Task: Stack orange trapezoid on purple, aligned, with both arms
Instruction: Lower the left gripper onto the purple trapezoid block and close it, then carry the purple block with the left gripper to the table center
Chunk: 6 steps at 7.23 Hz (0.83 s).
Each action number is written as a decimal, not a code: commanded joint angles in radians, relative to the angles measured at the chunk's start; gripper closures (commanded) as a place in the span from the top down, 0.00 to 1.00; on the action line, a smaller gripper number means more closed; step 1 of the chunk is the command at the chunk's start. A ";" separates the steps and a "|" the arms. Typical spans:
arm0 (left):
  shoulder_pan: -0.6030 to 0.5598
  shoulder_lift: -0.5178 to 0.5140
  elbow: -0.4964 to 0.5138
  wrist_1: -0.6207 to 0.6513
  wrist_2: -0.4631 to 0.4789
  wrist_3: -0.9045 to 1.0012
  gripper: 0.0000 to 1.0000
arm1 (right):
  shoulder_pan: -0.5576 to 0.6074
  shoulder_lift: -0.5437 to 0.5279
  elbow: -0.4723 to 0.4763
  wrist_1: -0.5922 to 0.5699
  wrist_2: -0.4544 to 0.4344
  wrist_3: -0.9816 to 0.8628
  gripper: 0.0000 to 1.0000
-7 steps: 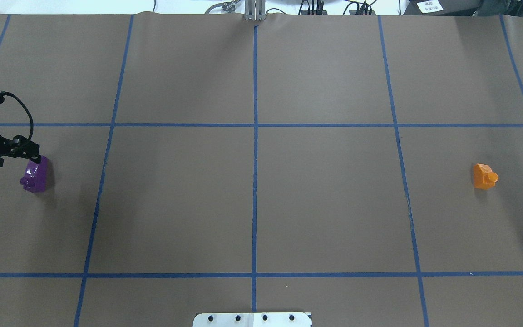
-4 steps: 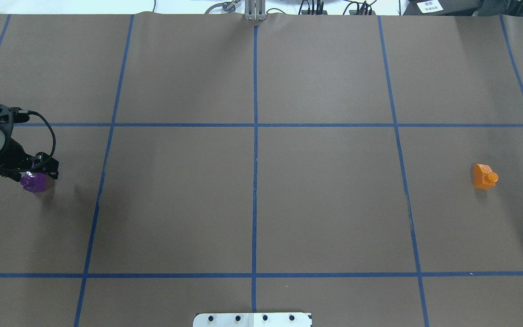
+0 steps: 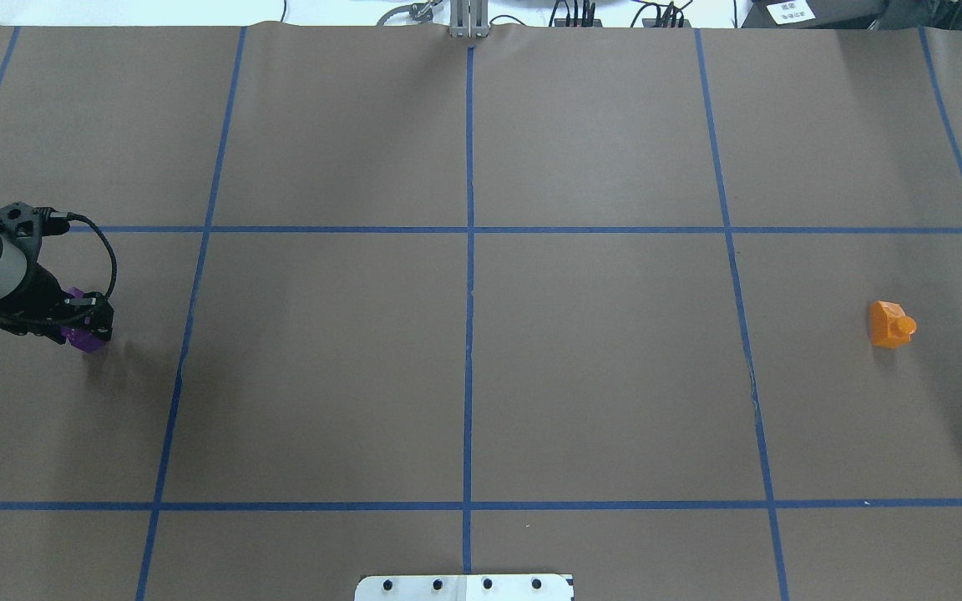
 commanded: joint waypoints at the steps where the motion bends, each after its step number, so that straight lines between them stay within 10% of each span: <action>1: -0.003 0.000 -0.015 0.003 0.000 -0.001 0.00 | -0.004 0.000 0.002 0.001 0.001 0.002 1.00; 6: 0.000 -0.096 -0.110 0.019 -0.005 -0.036 0.00 | -0.007 -0.005 -0.009 0.052 -0.002 0.002 1.00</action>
